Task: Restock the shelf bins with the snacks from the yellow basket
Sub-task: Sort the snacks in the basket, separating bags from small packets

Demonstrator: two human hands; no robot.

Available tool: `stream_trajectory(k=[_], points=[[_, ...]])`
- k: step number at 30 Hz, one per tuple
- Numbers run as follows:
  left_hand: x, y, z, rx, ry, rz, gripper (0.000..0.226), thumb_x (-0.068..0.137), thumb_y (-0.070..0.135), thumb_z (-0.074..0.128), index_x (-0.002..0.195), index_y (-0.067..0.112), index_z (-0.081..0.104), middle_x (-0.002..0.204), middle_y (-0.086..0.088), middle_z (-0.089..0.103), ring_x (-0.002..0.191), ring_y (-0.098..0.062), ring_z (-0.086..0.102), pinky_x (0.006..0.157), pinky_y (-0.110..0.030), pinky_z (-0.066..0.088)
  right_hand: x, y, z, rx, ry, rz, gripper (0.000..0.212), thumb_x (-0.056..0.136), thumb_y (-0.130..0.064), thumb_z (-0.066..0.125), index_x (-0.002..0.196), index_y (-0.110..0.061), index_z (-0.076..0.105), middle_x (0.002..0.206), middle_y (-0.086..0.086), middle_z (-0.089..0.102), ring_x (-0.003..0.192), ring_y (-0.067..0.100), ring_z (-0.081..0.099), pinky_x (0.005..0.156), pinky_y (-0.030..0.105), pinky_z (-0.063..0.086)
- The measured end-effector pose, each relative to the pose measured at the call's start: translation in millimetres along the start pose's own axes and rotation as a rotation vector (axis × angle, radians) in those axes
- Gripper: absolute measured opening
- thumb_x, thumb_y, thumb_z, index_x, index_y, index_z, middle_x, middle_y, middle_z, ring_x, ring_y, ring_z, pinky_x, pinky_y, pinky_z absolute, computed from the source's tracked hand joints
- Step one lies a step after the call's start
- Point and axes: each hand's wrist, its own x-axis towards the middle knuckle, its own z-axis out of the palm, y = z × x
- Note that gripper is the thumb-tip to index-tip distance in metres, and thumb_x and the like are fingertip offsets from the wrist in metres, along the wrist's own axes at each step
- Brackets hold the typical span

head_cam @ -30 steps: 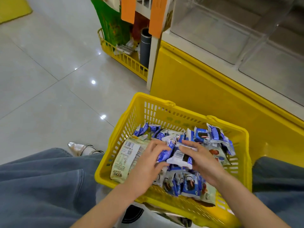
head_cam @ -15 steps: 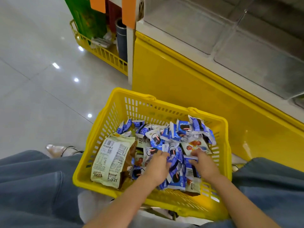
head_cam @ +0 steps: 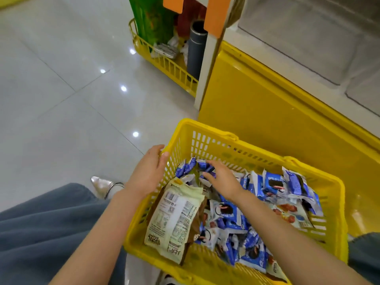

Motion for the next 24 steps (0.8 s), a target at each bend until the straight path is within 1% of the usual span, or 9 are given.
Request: stream_trajectory(k=[3, 5, 7, 10, 14, 17, 20, 22, 24], points=[[0, -7, 7, -0.086, -0.032, -0.001, 0.022, 0.099, 0.033, 0.034, 0.106, 0.018, 0.048, 0.089, -0.010, 0.062, 0.086, -0.028, 0.060, 0.075, -0.038, 0.045, 31, 1, 22, -0.034, -0.164, -0.018, 0.048, 0.095, -0.022, 0.054, 0.140, -0.014, 0.039, 0.144, 0.008, 0.040, 0.125, 0.024, 0.046, 0.104, 0.037, 0.040], [-1, -9, 9, -0.108, 0.005, 0.017, 0.024, 0.098, 0.035, 0.034, 0.101, 0.016, 0.048, 0.084, -0.011, 0.062, 0.080, -0.027, 0.060, 0.072, -0.043, 0.048, 43, 3, 36, -0.062, -0.272, -0.029, 0.043, 0.094, -0.014, 0.055, 0.135, -0.011, 0.045, 0.137, 0.011, 0.046, 0.118, 0.026, 0.051, 0.099, 0.038, 0.043], [-1, -10, 10, -0.112, 0.021, 0.022, 0.032, 0.096, 0.040, 0.033, 0.102, 0.012, 0.049, 0.084, -0.012, 0.063, 0.079, -0.027, 0.061, 0.072, -0.047, 0.048, 51, 4, 46, -0.072, -0.314, -0.032, 0.036, 0.092, -0.007, 0.056, 0.128, -0.009, 0.051, 0.128, 0.013, 0.054, 0.111, 0.028, 0.055, 0.092, 0.037, 0.046], [1, -11, 10, -0.118, 0.043, 0.030, 0.038, 0.093, 0.047, 0.031, 0.104, 0.016, 0.050, 0.083, -0.007, 0.063, 0.079, -0.024, 0.061, 0.072, -0.046, 0.049, 57, 2, 50, -0.073, -0.244, -0.013, 0.023, 0.094, -0.006, 0.048, 0.114, -0.007, 0.059, 0.111, 0.015, 0.064, 0.094, 0.027, 0.061, 0.076, 0.034, 0.047], [2, -13, 11, -0.153, 0.053, 0.012, 0.043, 0.089, 0.055, 0.028, 0.102, 0.022, 0.052, 0.082, -0.001, 0.063, 0.077, -0.018, 0.062, 0.073, -0.043, 0.050, 54, -3, 37, -0.048, -0.162, -0.061, 0.020, 0.096, -0.012, 0.047, 0.094, -0.005, 0.065, 0.097, 0.013, 0.067, 0.088, 0.028, 0.061, 0.080, 0.039, 0.049], [2, -14, 13, -0.200, 0.063, -0.015, 0.039, 0.089, 0.056, 0.030, 0.109, 0.029, 0.049, 0.095, 0.008, 0.062, 0.085, -0.009, 0.059, 0.073, -0.029, 0.049, 40, -7, 12, -0.139, -0.044, -0.150, 0.020, 0.095, -0.023, 0.052, 0.099, -0.013, 0.068, 0.104, 0.003, 0.065, 0.093, 0.020, 0.060, 0.081, 0.033, 0.047], [-1, -12, 13, -0.245, 0.157, 0.004, 0.035, 0.092, 0.046, 0.040, 0.122, 0.029, 0.045, 0.115, 0.012, 0.050, 0.097, 0.004, 0.049, 0.078, -0.015, 0.041, 22, -18, -21, -0.142, 0.150, -0.225, 0.017, 0.093, -0.025, 0.055, 0.100, -0.017, 0.068, 0.096, -0.003, 0.064, 0.080, 0.012, 0.059, 0.074, 0.027, 0.049], [-2, -6, 9, -0.233, 0.257, 0.080, 0.027, 0.094, 0.035, 0.047, 0.120, 0.031, 0.046, 0.115, 0.011, 0.046, 0.102, 0.007, 0.044, 0.082, -0.007, 0.036, 10, -35, -41, -0.046, 0.254, -0.286, 0.014, 0.092, -0.023, 0.057, 0.095, -0.017, 0.069, 0.086, -0.005, 0.062, 0.070, 0.006, 0.055, 0.068, 0.021, 0.046], [-2, 5, 4, -0.296, 0.246, 0.153, 0.027, 0.091, 0.035, 0.052, 0.117, 0.037, 0.047, 0.116, 0.017, 0.048, 0.108, 0.011, 0.043, 0.085, 0.000, 0.032, 1, -57, -55, 0.168, 0.293, -0.325, 0.009, 0.090, -0.019, 0.059, 0.088, -0.019, 0.068, 0.079, -0.004, 0.064, 0.067, 0.007, 0.059, 0.066, 0.022, 0.048]])
